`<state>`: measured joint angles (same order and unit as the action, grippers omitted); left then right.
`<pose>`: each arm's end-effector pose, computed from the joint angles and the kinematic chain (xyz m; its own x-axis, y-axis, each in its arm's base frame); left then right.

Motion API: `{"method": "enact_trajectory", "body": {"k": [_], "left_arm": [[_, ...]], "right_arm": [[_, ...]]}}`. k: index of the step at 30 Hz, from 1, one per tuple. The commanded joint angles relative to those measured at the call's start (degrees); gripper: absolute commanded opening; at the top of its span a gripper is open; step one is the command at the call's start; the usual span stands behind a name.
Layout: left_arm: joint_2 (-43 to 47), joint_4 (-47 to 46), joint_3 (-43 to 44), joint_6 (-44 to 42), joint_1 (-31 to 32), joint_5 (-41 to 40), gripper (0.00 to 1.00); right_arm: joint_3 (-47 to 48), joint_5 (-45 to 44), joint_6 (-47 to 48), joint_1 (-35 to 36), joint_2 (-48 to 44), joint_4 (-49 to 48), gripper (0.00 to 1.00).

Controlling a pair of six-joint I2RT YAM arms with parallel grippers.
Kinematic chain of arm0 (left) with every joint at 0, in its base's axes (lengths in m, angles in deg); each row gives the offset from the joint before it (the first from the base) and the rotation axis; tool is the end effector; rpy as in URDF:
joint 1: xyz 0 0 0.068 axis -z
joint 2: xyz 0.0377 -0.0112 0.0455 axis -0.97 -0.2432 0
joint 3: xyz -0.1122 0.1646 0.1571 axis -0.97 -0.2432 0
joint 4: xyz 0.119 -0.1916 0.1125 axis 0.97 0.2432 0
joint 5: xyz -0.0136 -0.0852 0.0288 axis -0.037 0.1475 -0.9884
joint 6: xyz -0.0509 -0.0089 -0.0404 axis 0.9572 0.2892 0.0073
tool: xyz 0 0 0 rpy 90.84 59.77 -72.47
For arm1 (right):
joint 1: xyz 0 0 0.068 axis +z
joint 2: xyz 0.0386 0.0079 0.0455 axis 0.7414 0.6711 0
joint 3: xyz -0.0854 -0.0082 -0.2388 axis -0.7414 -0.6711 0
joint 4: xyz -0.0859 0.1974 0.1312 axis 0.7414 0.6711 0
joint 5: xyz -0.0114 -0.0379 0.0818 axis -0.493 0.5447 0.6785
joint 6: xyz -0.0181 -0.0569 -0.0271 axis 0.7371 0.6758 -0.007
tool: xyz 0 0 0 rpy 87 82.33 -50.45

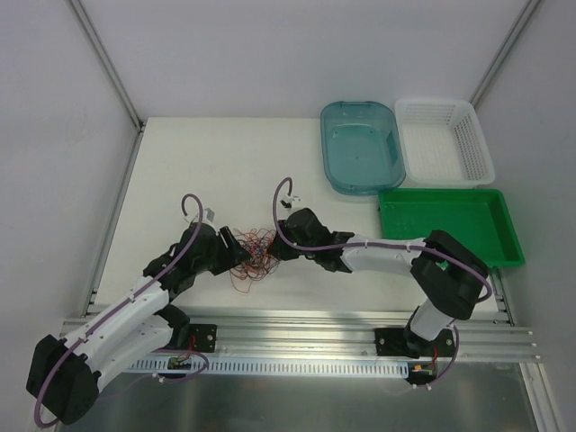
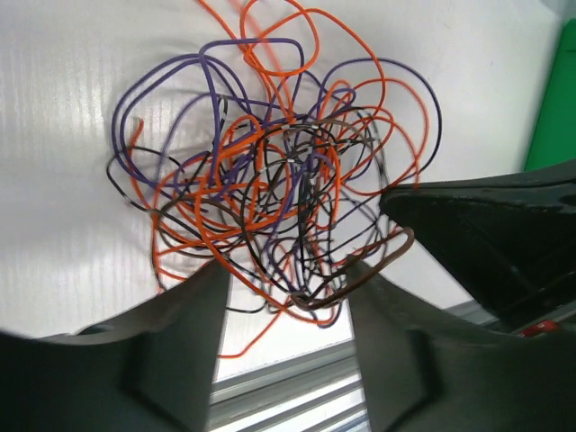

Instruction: Untangle the cables

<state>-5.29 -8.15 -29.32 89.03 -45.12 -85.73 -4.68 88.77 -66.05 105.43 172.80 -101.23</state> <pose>0.1639 -0.0994 0.1854 -0.7245 -0.4605 -0.5129 -0.0392 0.7704 -0.6363 0.1937 0.3039 0.1739 -0.6058 -0.1236 -0.7860 -0.6353 0.6699 0.3843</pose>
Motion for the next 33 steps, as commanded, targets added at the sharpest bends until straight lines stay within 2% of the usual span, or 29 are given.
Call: {"method": "enact_trajectory", "body": {"k": [1,3,6,12,16,18,23,33], "left_arm": [[4.3,-1.7,-0.9,1.6,0.3,-0.5,0.59],[7.2,-1.2,-0.2,2.1,0.4,0.8,0.73],[10.7,0.1,1.4,2.8,0.4,2.4,0.82],[13.4,0.9,4.2,2.8,0.4,4.7,0.85],[12.1,0.9,5.8,2.4,0.4,8.5,0.85],[11.0,0.8,7.2,2.2,0.4,10.0,0.84],[8.9,0.4,9.8,-4.1,0.4,14.2,0.83],[5.5,-3.5,8.8,-8.4,0.5,24.8,0.82]], "right_arm": [[3.1,-6.1,5.2,0.2,-8.1,7.4,0.01],[4.7,-8.1,8.0,0.4,-13.6,15.3,0.01],[8.0,-10.9,12.0,1.0,-20.8,23.3,0.01],[11.8,-14.9,18.6,1.4,-29.8,34.9,0.01],[12.1,-14.7,24.3,1.8,-31.5,33.4,0.01],[13.9,-16.9,25.9,1.8,-29.8,37.5,0.01],[11.7,-13.2,26.1,1.8,-28.3,34.4,0.01],[11.1,-11.5,25.6,1.8,-25.2,32.0,0.01]]}}
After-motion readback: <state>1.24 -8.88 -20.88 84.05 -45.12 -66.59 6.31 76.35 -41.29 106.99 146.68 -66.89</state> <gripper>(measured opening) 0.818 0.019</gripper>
